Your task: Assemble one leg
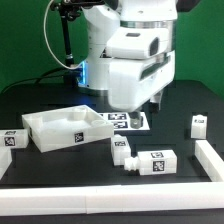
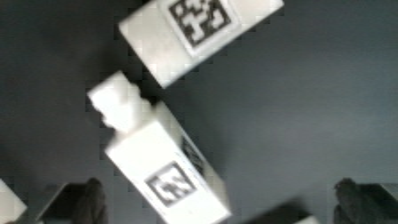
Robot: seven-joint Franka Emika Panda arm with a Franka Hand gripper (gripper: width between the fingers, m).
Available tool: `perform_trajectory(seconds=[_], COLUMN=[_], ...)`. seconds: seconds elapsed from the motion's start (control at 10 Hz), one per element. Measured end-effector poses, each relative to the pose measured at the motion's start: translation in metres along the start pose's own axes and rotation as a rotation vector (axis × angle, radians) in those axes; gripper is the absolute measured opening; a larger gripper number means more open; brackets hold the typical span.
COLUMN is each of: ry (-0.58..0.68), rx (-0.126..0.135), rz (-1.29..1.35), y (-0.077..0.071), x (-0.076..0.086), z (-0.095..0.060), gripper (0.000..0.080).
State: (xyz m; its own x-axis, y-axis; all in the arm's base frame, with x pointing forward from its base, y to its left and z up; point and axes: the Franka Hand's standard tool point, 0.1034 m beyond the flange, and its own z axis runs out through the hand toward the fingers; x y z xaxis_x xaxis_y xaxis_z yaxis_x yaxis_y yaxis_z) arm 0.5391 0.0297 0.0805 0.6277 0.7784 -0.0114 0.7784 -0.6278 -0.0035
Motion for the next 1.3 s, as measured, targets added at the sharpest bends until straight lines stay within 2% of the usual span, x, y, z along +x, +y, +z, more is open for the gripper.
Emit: perform_trajectory(seconds=[0.1,0.2,0.3,0.4,0.5,0.7,0.8,0.9,1.1,1.2,1.3], ry=[-0.003,-0.002,0.008,0.001,0.003,-0.003,-0.029,-0.039,-0.021,-0.004,0.002], rx=[0.009,0.042,0.063,0.058,0.06,0.07,0.09,0.095,0.076,0.06,0.055], rz=[0.08,0.167,0.163,0.202,0.19,0.264,0.388,0.456,0.458,0.44,0.431], y=[0.004,0.011,0.022,0.027,0.023,0.021,0.014,0.005,-0.005,-0.004,-0.004], x=[-0.006,-0.017,-0.035,-0.041,-0.035,-0.037,-0.04,-0.038,-0.034,-0.037,-0.038], z=[0.002,0.007,0.012,0.013,0.013,0.018,0.031,0.044,0.062,0.069,0.071], gripper=[0.065,0.065,0.065,0.065,0.065,0.065,0.065,0.065,0.065,0.065,0.065])
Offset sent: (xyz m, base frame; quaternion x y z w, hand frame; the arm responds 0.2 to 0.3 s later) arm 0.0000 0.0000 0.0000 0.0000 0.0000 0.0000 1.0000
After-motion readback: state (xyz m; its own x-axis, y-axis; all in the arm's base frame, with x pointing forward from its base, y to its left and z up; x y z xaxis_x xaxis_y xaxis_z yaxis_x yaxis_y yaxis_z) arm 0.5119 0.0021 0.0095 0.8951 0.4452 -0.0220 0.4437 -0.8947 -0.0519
